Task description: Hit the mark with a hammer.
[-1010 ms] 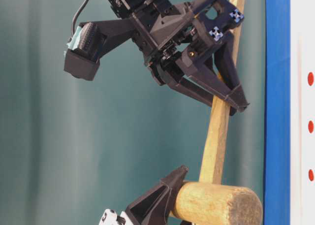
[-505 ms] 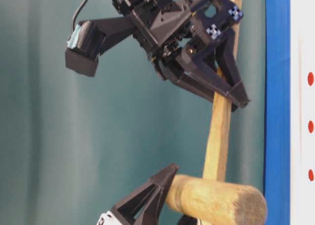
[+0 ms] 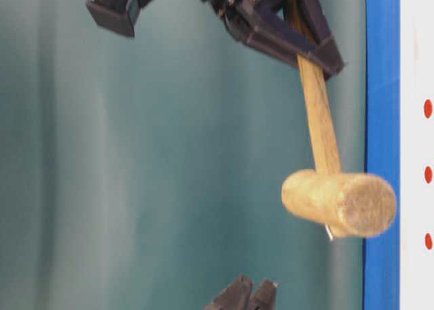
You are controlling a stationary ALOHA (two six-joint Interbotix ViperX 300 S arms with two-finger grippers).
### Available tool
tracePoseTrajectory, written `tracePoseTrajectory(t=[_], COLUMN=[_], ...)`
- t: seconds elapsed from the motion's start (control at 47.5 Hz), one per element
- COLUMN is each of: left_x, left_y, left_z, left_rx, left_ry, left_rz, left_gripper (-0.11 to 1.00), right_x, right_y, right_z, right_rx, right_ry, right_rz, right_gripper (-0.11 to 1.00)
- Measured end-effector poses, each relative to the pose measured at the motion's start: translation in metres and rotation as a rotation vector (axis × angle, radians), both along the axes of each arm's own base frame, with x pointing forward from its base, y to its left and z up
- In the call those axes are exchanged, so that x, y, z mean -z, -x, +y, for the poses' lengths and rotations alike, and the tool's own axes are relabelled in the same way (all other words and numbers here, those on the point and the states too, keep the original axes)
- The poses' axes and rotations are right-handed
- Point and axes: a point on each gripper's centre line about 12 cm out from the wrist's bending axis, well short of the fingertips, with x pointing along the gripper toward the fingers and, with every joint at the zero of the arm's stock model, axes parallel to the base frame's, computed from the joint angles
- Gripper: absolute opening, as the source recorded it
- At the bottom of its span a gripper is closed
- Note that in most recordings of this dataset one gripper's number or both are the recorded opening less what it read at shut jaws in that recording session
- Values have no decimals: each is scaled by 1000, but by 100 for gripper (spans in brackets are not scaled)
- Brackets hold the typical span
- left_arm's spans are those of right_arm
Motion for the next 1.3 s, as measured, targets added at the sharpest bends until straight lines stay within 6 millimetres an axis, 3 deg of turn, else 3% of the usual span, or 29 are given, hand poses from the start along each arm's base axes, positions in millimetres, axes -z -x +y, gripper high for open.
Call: tracePoseTrajectory(t=[0.421,0.652,0.968,1.304], left_x=[5,5,6,5], left_y=[13,13,13,13], left_z=[-2,-2,-2,-2], left_rx=[113,118,117,118], left_ry=[-299,-310,-311,-310], left_rz=[94,95,96,94], left_gripper=[86,86,86,86], right_x=[-1,2,15,49], right_y=[9,6,-32,-78], right_z=[16,51,101,126], right_rx=[23,-47,-120,-90], right_ry=[-111,-174,-251,-330], right_rz=[-12,0,52,113], right_gripper=[8,8,8,8])
